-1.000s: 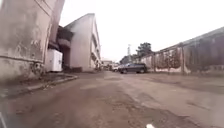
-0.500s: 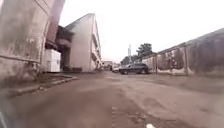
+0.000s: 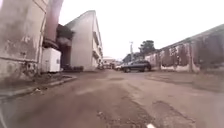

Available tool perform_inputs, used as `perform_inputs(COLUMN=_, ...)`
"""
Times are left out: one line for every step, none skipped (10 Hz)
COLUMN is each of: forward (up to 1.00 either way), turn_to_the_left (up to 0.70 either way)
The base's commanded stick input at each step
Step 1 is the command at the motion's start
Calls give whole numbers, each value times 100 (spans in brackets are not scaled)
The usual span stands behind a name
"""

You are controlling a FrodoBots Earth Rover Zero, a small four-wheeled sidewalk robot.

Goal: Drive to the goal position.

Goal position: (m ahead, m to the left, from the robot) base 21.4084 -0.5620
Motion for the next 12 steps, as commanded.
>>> perform_inputs(forward=70, turn_to_the_left=0)
perform_inputs(forward=70, turn_to_the_left=0)
perform_inputs(forward=70, turn_to_the_left=0)
perform_inputs(forward=70, turn_to_the_left=0)
perform_inputs(forward=70, turn_to_the_left=0)
perform_inputs(forward=70, turn_to_the_left=0)
perform_inputs(forward=70, turn_to_the_left=0)
perform_inputs(forward=70, turn_to_the_left=0)
perform_inputs(forward=70, turn_to_the_left=0)
perform_inputs(forward=70, turn_to_the_left=0)
perform_inputs(forward=70, turn_to_the_left=0)
perform_inputs(forward=70, turn_to_the_left=0)
